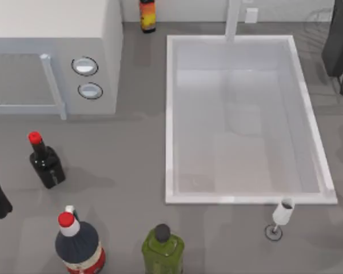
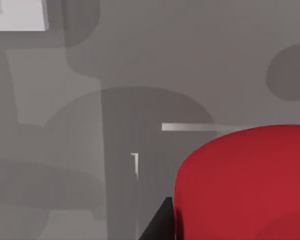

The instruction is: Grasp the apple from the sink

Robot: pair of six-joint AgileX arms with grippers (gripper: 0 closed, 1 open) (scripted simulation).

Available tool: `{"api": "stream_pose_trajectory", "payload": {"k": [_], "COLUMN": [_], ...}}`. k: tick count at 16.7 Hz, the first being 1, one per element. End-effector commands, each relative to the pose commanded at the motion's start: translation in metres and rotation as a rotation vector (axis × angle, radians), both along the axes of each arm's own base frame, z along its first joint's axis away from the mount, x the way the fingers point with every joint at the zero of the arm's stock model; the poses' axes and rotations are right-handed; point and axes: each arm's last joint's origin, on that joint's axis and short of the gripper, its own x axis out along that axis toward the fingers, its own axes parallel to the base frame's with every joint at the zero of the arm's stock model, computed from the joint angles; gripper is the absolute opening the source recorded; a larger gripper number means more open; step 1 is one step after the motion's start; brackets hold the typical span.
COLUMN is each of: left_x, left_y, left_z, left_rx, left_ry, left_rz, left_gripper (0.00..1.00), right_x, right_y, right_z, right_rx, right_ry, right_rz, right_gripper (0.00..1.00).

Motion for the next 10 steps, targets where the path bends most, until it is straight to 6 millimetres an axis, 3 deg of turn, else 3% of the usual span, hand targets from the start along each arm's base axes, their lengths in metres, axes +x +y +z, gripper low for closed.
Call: {"api": "stream_pose_trajectory", "payload": {"k": [4,10], "left_x": [0.0,0.0], "left_y": [0.0,0.0], "left_z": [0.0,0.0], "left_rx": [0.0,0.0], "left_ry": [0.0,0.0], "left_rz": [0.0,0.0], "left_gripper": [1.0,1.0], "right_x": [0.0,0.0], "right_y": [0.0,0.0], "right_z": [0.0,0.0], "right_rx": [0.0,0.0], "right_ry": [0.0,0.0], "right_rz": [0.0,0.0], "right_gripper": [0.98,1.0]}}
